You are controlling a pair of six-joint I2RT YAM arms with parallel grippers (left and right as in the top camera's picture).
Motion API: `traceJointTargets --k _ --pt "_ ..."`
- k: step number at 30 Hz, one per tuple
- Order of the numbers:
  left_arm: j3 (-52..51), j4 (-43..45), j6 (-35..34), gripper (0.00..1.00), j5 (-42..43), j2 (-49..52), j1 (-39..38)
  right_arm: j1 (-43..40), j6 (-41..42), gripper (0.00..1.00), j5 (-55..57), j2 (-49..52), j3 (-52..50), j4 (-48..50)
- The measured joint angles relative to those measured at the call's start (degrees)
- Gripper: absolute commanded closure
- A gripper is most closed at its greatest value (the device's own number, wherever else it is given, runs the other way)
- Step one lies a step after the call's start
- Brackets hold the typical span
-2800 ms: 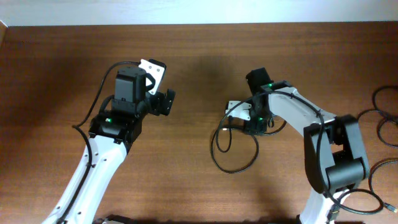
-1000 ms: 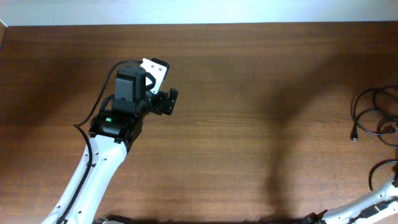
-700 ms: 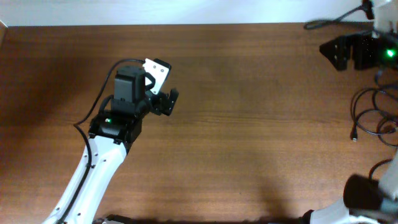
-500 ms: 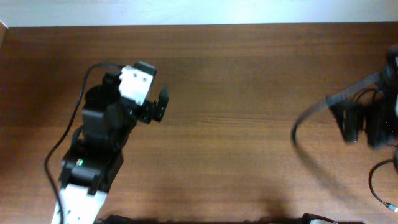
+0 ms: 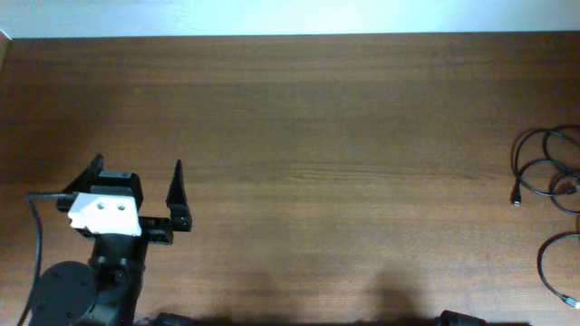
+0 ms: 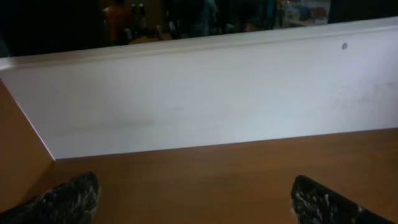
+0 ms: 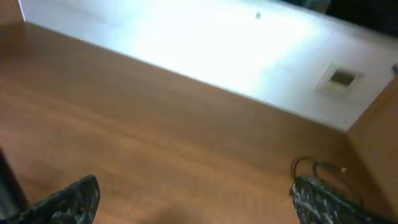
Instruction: Untangle cables
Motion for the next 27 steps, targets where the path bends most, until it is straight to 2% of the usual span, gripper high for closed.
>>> traceJointTargets --k 2,4,5,6,8,10,11,12,13,15,17,20,27 --pt "0.00 0.00 -0.39 0.01 0.00 0.00 0.02 0.00 -2.80 0.02 -2.08 -1.66 -0.98 0.02" --pt "0.00 0.00 -0.46 0.01 0.02 0.00 0.02 0.00 -14.71 0.01 -10.97 -2.80 -4.04 0.00" --pt "0.00 0.00 -0.57 0.01 0.02 0.00 0.02 0.00 -20.46 0.01 -14.97 -3.61 -7.96 0.46" --pt "0.00 0.00 -0.61 0.01 0.02 -0.02 0.00 0.00 -26.93 0.02 -19.15 -3.96 -16.02 3.48" --pt "-0.02 -0.17 -0.63 0.01 0.07 0.02 0.02 0.00 -33.42 0.02 -25.64 -4.24 -29.31 16.59" --pt "-0.02 -0.13 -0.63 0.01 0.15 -0.11 0.02 0.00 -34.60 0.02 -27.98 -3.74 -47.28 34.97" --pt "-0.02 -0.02 -0.72 0.01 0.00 -0.11 0.02 -0.02 -31.04 0.01 -25.66 -3.78 -55.78 41.70" --pt "-0.04 -0.24 -0.83 0.01 0.00 -0.15 0.02 0.00 -23.15 0.01 -22.53 -3.89 -61.86 52.17" --pt "-0.02 -0.02 -0.83 0.01 -0.02 -0.15 0.02 0.00 -11.30 0.01 -14.40 -3.98 -67.82 60.85" --pt "-0.02 -0.04 -0.83 0.01 0.02 -0.15 0.02 0.00 6.62 0.01 2.97 -4.02 -71.06 65.75" --pt "-0.02 -0.04 -0.81 0.01 0.02 -0.15 0.02 0.00 18.23 0.01 16.35 -4.02 -74.55 66.03" --pt "-0.02 -0.02 -0.83 0.01 0.02 -0.15 0.02 0.00 23.23 0.02 20.57 -4.02 -81.29 68.72" --pt "-0.02 -0.02 -0.81 0.01 0.02 -0.15 0.02 0.00 24.59 0.01 20.96 -3.91 -81.79 69.37"
